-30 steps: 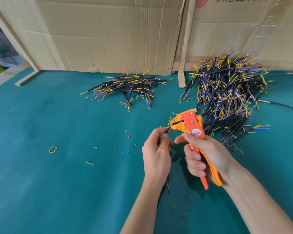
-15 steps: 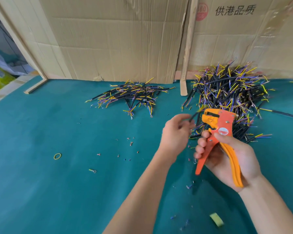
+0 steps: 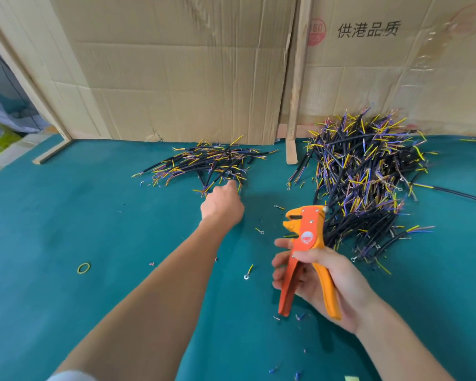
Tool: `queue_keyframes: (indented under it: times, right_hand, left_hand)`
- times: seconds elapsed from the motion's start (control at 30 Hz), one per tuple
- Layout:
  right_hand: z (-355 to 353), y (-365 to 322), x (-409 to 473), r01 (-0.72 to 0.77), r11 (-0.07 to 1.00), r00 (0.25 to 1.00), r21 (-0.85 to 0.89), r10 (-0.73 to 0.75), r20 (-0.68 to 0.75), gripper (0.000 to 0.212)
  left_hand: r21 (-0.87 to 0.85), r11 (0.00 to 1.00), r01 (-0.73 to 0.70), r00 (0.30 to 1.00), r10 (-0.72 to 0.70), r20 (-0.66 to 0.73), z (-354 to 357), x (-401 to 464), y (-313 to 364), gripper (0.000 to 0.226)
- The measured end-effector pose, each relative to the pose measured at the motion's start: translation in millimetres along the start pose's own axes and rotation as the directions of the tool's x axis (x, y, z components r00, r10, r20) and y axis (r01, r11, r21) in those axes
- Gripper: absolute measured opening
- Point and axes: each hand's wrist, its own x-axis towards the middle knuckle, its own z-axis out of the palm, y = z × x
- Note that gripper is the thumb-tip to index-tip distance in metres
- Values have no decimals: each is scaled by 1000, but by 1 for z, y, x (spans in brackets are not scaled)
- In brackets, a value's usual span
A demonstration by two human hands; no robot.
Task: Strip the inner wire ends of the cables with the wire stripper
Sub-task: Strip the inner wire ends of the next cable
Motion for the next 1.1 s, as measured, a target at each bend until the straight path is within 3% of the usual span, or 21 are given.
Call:
queue_keyframes:
  times: [0.1,0.27,0.43,0.57,0.67,0.8,0.9,1.03,1.1]
  right_hand:
    - [0,0,1,-29,999,1000,-28,29,9,58]
    - [-3,-3,4,-28,995,1000,91,29,-7,55]
    - [-4,-1,7,-38,997,999,68,38,-3,59]
    - [-7,-2,5,-2,999,998,54,-1,58,55]
    - [-8,-3,4,55,998,996,31,-57,71,54]
    - [-10,-6,2,76,997,992,-28,-73,100,56]
    - [-12,-6,2,65,991,978,-116,-41,202,59]
    - [-11,-2,2,47,985,964,-164,-1,266,61]
    - [-11,-3,2,24,984,973,-174,17,230,67]
  left_hand:
    - [-125,991,40,997,-48,-62,-7,-5,0,17]
    - [-329,938,107,979,-157,-131,-13,-48,-7,11]
    - [-587,807,-62,946,-140,-293,-3,-130,-3,21]
    - [-570,801,-181,960,18,-279,12,-196,-4,29]
    - [-489,819,-300,937,157,-311,20,-226,-11,21]
    - [-546,763,-347,938,292,-188,13,-235,-21,15]
    - [-729,627,-275,946,314,-87,-2,-223,-25,21]
    - [-852,524,-27,999,-7,-36,-4,-182,-12,20]
    - [-898,433,80,996,1,90,0,-162,-1,25]
